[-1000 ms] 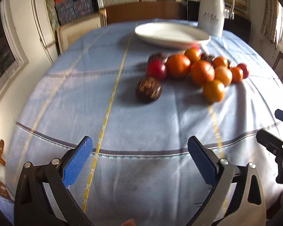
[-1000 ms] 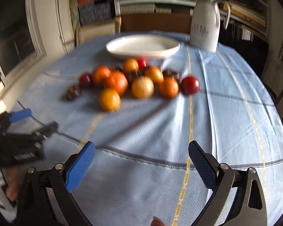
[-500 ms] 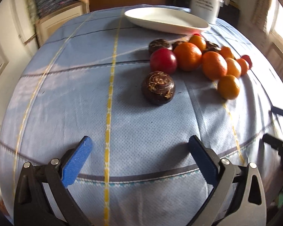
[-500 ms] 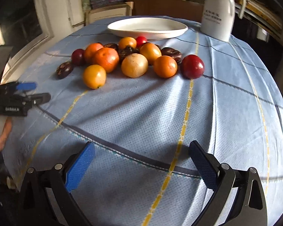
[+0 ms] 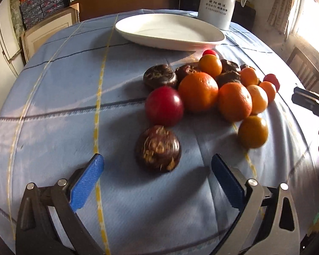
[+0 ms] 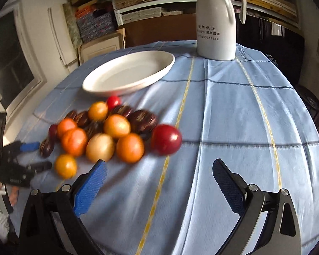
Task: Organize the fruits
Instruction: 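Grasp a red apple with the right tool while the left tool grasps a dark brown fruit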
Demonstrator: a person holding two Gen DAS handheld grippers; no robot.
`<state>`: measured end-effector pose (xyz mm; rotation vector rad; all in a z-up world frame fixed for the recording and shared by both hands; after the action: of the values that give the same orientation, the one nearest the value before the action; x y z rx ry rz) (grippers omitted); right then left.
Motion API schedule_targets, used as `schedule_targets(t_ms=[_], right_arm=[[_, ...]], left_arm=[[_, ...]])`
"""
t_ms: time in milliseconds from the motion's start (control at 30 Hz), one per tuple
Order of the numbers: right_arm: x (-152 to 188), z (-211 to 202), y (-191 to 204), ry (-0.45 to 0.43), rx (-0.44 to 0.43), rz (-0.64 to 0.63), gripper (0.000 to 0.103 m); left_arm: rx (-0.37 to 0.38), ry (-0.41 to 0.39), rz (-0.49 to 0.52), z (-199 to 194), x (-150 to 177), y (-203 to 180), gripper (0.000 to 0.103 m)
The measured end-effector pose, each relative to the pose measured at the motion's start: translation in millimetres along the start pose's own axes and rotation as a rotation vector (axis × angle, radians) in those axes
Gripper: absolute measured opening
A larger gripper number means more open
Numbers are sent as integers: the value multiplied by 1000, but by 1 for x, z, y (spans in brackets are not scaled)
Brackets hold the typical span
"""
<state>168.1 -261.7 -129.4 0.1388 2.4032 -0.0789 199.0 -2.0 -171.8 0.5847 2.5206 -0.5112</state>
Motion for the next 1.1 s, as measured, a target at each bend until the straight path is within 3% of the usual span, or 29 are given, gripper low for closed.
schedule_targets(t_ms=[200, 300, 500, 667, 933, 1100], right_arm=[[-9, 26, -4, 36, -73, 95, 72], [-4, 32, -5, 75, -157, 161, 62], [-3, 42, -2, 113, -224, 200, 39], [-4, 41, -2, 112, -232, 206, 39], [-6, 34, -9, 73, -228, 228, 38], [-37, 14, -5, -7, -204, 206, 38]], left_arm=[[10, -15, 21, 8, -10, -3, 99], [22, -15, 40, 10, -11, -8, 98], [26, -36, 59, 5, -12, -13, 71], [38, -62, 34, -2, -12, -8, 42], [81, -123, -5, -21, -10, -6, 40], [80, -192, 9, -39, -52, -14, 40]])
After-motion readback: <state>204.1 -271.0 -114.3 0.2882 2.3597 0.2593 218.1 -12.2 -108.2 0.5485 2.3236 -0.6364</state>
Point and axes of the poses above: each gripper's, at about its wrist camera, not at the fingertips, and z roughly the way its jaws point, y to its left, x to its underside, the point moved 10 cm from there along z, roughly the way its jaws point, and after that the axes turned 15 degrees about x, right-handed, at the moved point
